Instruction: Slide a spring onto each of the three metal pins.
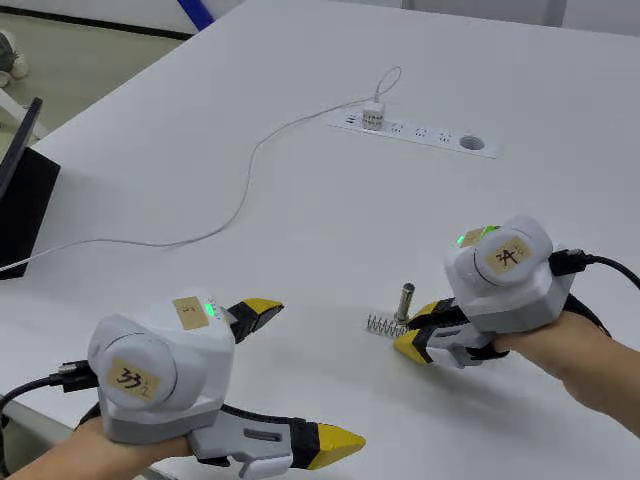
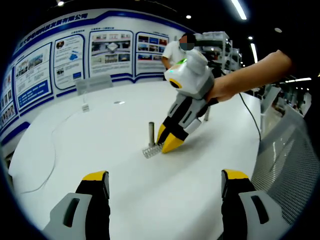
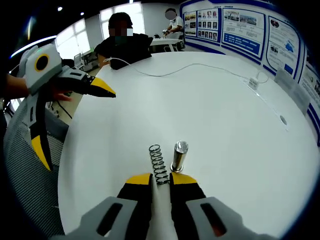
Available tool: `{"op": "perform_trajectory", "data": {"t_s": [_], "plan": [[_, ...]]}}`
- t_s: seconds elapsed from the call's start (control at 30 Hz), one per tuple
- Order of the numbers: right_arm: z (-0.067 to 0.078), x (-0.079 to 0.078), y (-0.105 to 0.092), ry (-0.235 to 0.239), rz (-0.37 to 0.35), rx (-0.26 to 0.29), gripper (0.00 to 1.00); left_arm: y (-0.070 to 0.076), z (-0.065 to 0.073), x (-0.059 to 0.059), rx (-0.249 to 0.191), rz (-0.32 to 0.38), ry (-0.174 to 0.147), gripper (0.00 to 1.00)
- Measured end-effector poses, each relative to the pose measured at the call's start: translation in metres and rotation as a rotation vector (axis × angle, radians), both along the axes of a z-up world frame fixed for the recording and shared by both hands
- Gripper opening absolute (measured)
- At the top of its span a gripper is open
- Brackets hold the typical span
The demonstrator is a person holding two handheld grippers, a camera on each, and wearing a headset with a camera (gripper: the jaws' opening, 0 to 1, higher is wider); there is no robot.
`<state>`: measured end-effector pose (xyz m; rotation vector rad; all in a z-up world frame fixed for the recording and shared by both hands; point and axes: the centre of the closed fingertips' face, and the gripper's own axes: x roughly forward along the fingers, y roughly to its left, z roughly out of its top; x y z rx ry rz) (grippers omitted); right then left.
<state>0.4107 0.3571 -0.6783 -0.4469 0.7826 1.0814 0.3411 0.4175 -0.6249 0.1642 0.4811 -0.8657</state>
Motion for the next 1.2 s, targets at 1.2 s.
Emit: {"op": "perform_trajectory", "data": {"t_s": [1.2], "plan": [[0.054, -0.045, -0.025, -0.095, 0.172, -0.026, 0.10, -0.017, 0.010, -0.012, 0.030, -0.104, -0.063, 0.87]]}}
